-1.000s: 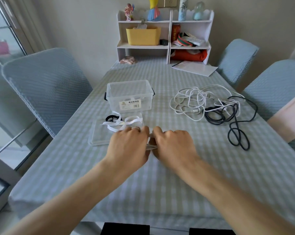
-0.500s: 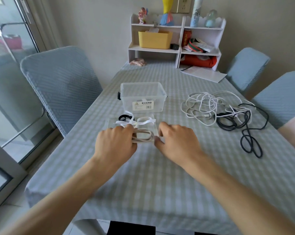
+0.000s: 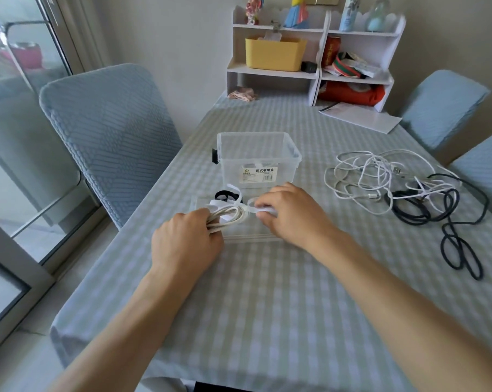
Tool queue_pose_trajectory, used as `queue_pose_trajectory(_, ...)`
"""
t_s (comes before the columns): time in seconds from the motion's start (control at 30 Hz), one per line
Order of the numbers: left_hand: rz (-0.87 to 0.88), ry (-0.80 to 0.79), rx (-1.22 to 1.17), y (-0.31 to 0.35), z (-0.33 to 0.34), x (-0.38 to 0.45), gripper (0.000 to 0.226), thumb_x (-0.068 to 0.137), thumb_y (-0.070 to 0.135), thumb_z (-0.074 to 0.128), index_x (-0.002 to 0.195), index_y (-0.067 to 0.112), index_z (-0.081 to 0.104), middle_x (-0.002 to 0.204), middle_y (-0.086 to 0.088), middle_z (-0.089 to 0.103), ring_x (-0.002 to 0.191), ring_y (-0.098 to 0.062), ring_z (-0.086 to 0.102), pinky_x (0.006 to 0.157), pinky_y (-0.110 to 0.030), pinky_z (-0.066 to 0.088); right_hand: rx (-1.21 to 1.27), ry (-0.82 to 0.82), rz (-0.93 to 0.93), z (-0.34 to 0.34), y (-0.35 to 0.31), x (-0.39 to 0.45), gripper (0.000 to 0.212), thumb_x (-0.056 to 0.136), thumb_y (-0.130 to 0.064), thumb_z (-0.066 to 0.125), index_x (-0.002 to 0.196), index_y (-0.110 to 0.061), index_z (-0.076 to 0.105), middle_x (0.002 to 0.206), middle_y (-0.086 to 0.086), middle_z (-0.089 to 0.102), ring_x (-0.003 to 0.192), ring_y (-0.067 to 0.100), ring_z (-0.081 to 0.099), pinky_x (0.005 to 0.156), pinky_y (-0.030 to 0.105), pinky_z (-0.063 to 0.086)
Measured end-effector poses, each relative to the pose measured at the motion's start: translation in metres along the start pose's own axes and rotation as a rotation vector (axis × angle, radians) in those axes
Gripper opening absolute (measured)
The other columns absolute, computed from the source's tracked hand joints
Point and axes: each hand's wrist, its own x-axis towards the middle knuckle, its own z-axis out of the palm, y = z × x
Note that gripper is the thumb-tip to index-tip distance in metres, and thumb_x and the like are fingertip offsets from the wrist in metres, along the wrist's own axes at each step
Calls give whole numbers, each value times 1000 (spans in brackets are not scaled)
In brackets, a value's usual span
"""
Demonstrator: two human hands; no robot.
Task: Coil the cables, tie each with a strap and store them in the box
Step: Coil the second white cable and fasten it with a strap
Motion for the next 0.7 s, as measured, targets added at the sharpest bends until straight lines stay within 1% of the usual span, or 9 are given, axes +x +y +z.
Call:
queue_pose_trajectory(0.13, -7, 8, -10, -2, 2, 2, 11, 85, 28, 56, 84, 18, 55, 73, -5, 48, 84, -40, 59, 62, -33, 31, 100, 166, 15, 2, 3, -6, 16, 94, -27, 63, 97, -20, 76, 91, 0, 67, 94, 22, 60, 78, 40, 50)
queue_pose_trajectory(0.23, 2, 19, -23, -4, 2, 2, 10, 85, 28, 56, 84, 18, 56, 76, -7, 51, 84, -40, 59, 63, -33, 32, 246, 326, 23, 0, 8, -14, 13, 89, -23, 63, 86, -17, 75, 80, -3, 65, 77, 17, 64, 69, 42, 54)
queue_pose_trajectory(0.3, 8, 29, -43, -4, 1, 1, 10, 84, 27, 57, 80, 20, 51, 73, -4, 47, 77, -39, 54, 62, -33, 32, 306, 371, 26, -3, 11, -18, 14, 89, -23, 61, 86, -15, 73, 80, -1, 65, 74, 16, 66, 68, 42, 55)
queue_pose_trajectory(0.43, 76, 91, -152, 6, -1, -2, 18, 78, 19, 62, 73, 21, 44, 66, -8, 53, 71, -41, 51, 58, -33, 30, 312, 336, 7, -10, 18, -32, 8, 93, -17, 62, 89, -15, 70, 83, -2, 66, 76, 16, 65, 69, 41, 54)
queue_pose_trajectory(0.53, 128, 115, -275, 13, 1, 1, 30, 80, 19, 60, 63, 23, 37, 54, 0, 43, 63, -38, 42, 55, -33, 29, 326, 255, -4, -9, 21, -41, 7, 91, -16, 64, 94, -17, 71, 87, -3, 67, 79, 15, 66, 72, 39, 55)
queue_pose_trajectory(0.57, 128, 99, -310, 15, 2, 1, 31, 81, 22, 58, 61, 24, 36, 53, 1, 42, 63, -38, 43, 54, -33, 30, 324, 230, -7, -8, 22, -44, 7, 91, -16, 66, 93, -17, 72, 87, -3, 67, 78, 14, 65, 72, 39, 55)
queue_pose_trajectory(0.6, 144, 78, -330, 16, 3, 2, 28, 82, 24, 57, 61, 24, 38, 54, 1, 44, 65, -39, 47, 54, -32, 31, 318, 206, -9, -7, 23, -46, 6, 90, -16, 67, 93, -17, 72, 86, -4, 66, 78, 13, 65, 72, 37, 54)
queue_pose_trajectory(0.67, 184, 22, -303, 15, 6, 1, 9, 79, 27, 53, 70, 25, 55, 62, -1, 56, 75, -40, 58, 56, -31, 33, 306, 168, -10, -6, 24, -50, 5, 90, -18, 69, 93, -17, 73, 86, -6, 66, 78, 10, 63, 73, 34, 53)
queue_pose_trajectory(0.7, 207, 9, -280, 14, 6, 2, 18, 73, 29, 49, 81, 27, 65, 69, -2, 64, 80, -39, 62, 58, -30, 35, 307, 157, -9, -5, 24, -50, 4, 90, -19, 69, 93, -18, 73, 86, -7, 65, 79, 10, 63, 73, 33, 53)
